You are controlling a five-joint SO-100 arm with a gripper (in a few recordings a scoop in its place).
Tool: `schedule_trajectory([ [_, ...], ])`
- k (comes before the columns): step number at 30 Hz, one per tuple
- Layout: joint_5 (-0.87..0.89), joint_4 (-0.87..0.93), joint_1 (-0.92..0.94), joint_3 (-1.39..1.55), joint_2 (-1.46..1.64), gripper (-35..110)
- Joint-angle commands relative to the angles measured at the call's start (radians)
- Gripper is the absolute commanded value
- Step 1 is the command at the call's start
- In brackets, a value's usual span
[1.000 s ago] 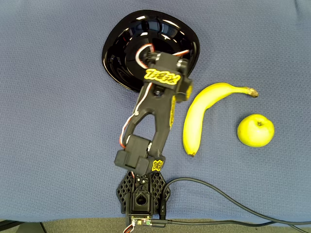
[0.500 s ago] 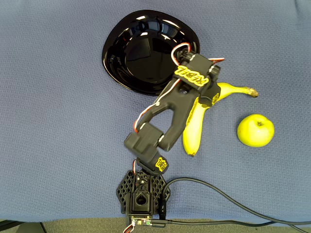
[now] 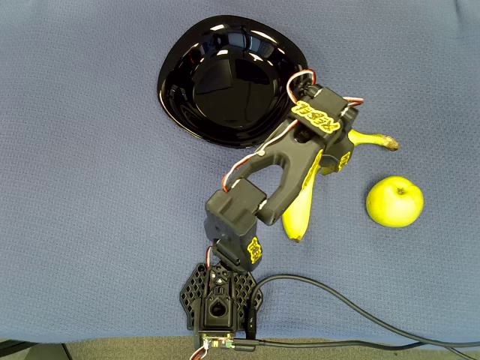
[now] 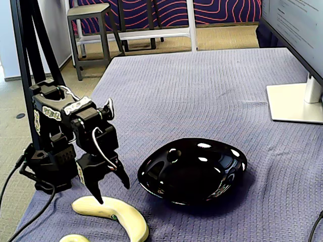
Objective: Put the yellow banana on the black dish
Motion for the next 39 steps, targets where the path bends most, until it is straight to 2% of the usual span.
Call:
schedule_trajectory([
  [1, -0.819, -0.026, -0.005, -0.035, -0.003, 27],
  [28, -0.764, -0.137, 0.028, -0.063, -0.133, 29],
  [39, -0.744, -0.195, 0.014, 0.014, -0.141, 29],
])
